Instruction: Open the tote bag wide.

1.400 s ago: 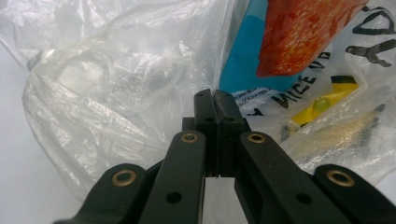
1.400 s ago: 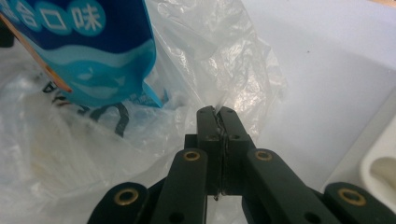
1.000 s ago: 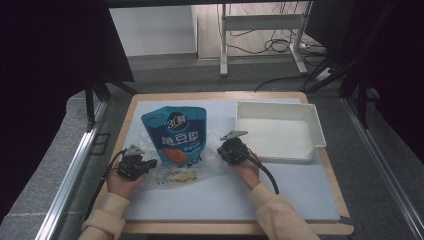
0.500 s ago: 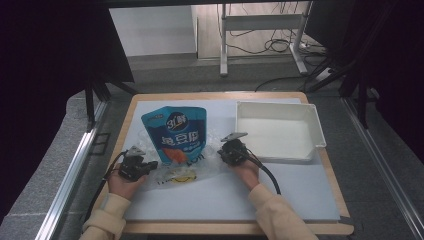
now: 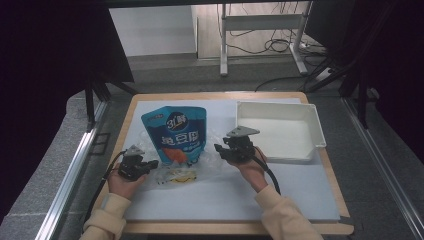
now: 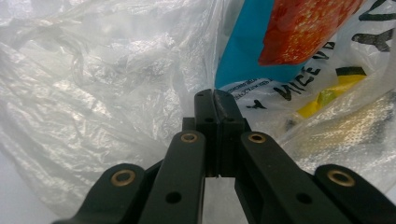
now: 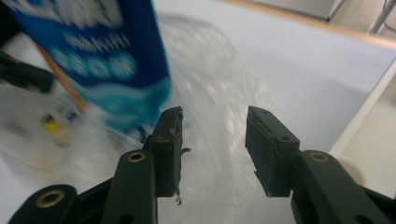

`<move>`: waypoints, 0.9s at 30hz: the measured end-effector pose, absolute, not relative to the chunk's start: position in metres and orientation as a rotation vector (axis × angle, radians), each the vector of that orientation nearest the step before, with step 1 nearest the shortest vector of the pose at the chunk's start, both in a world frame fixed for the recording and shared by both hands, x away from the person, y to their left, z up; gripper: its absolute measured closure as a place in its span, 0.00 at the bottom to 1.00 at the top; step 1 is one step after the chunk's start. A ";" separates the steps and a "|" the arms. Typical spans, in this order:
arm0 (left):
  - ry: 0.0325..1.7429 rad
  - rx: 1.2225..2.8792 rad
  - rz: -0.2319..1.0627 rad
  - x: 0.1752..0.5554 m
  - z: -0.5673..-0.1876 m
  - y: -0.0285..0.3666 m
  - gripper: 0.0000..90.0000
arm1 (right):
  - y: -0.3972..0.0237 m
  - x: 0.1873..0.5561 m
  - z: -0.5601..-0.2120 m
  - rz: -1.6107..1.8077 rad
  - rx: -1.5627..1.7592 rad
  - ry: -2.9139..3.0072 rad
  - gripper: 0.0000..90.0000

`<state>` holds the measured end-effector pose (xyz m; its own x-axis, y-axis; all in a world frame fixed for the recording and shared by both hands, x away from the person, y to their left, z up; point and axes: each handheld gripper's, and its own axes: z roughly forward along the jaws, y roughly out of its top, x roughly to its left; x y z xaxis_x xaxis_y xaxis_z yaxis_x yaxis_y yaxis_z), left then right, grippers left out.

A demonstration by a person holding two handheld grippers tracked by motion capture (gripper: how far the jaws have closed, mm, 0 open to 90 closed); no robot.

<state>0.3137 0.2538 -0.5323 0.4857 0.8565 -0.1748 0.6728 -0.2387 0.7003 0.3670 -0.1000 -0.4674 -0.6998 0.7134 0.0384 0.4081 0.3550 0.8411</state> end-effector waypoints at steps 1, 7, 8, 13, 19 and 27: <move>1.257 1.998 0.315 0.314 -0.532 0.254 1.00 | -0.102 0.365 -0.461 1.294 0.977 2.277 0.62; 1.258 1.990 0.313 0.314 -0.531 0.254 1.00 | -0.111 0.359 -0.423 1.422 0.923 2.253 0.81; 1.258 1.989 0.312 0.314 -0.531 0.254 1.00 | -0.110 0.358 -0.419 1.441 0.903 2.262 0.85; 1.259 1.987 0.312 0.314 -0.531 0.253 1.00 | -0.089 0.344 -0.417 1.448 0.802 2.375 0.96; 1.257 1.991 0.316 0.313 -0.531 0.253 1.00 | -0.053 0.338 -0.452 1.350 0.760 2.514 0.97; 1.255 2.001 0.319 0.313 -0.532 0.254 1.00 | -0.040 0.356 -0.502 1.161 0.840 2.578 0.98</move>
